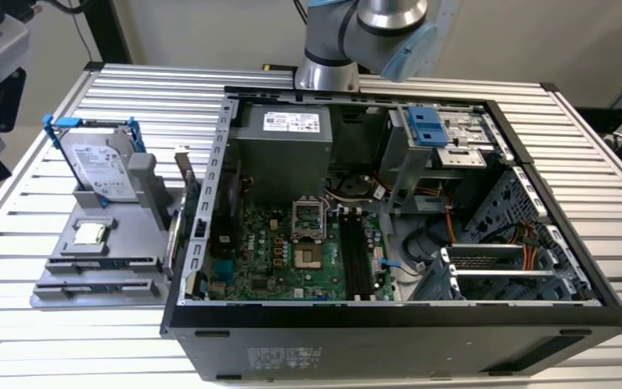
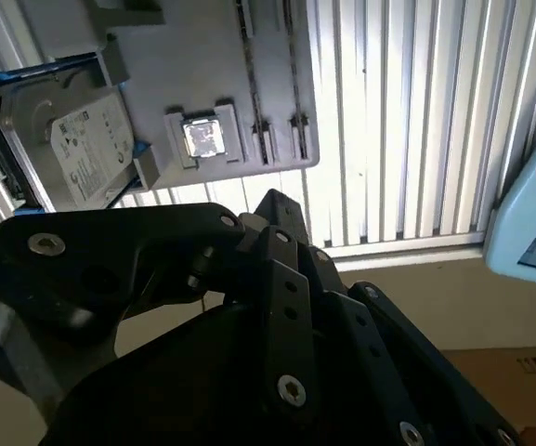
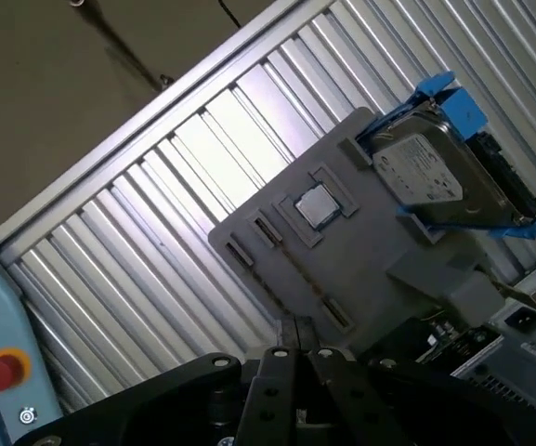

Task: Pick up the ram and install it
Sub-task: 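Pick up the ram and move it above insertion slot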

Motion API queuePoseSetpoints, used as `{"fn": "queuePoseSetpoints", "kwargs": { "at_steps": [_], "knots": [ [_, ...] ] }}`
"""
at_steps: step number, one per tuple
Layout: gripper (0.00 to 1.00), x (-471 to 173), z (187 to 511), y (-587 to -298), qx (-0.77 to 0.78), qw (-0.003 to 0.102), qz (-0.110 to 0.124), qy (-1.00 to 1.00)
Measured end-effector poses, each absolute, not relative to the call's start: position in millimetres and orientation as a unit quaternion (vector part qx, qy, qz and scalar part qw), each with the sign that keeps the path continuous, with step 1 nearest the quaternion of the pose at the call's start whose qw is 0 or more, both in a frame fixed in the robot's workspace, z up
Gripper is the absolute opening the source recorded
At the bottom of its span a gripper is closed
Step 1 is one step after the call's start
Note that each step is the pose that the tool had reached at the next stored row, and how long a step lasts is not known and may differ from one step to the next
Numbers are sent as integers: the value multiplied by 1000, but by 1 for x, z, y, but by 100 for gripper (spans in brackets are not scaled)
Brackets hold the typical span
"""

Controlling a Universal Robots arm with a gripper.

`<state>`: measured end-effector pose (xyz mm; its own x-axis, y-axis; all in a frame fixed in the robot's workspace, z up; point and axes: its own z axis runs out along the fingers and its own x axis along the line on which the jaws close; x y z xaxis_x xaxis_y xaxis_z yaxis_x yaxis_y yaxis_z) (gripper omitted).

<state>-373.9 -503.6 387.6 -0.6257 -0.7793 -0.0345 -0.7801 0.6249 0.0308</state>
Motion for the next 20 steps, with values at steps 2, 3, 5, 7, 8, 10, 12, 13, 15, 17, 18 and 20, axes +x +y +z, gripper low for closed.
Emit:
{"fn": "queuePoseSetpoints", "kwargs": {
  "at_steps": [2, 3, 5, 7, 8, 10, 12, 13, 15, 17, 18, 20],
  "knots": [
    [0, -374, 388, -504, -444, 10, 21, 896],
    [0, -374, 388, -504, -449, 11, 20, 893],
    [0, -374, 388, -504, -460, 11, 20, 888],
    [0, -374, 388, -504, -470, 11, 20, 882],
    [0, -374, 388, -504, -475, 11, 20, 880],
    [0, -374, 388, -504, -482, 11, 20, 876],
    [0, -374, 388, -504, -489, 11, 20, 872],
    [0, -374, 388, -504, -492, 11, 20, 870],
    [0, -374, 388, -504, -499, 11, 20, 866],
    [0, -374, 388, -504, -509, 10, 21, 860],
    [0, -374, 388, -504, -514, 10, 21, 857],
    [0, -374, 388, -504, -525, 10, 21, 851]
  ]
}}
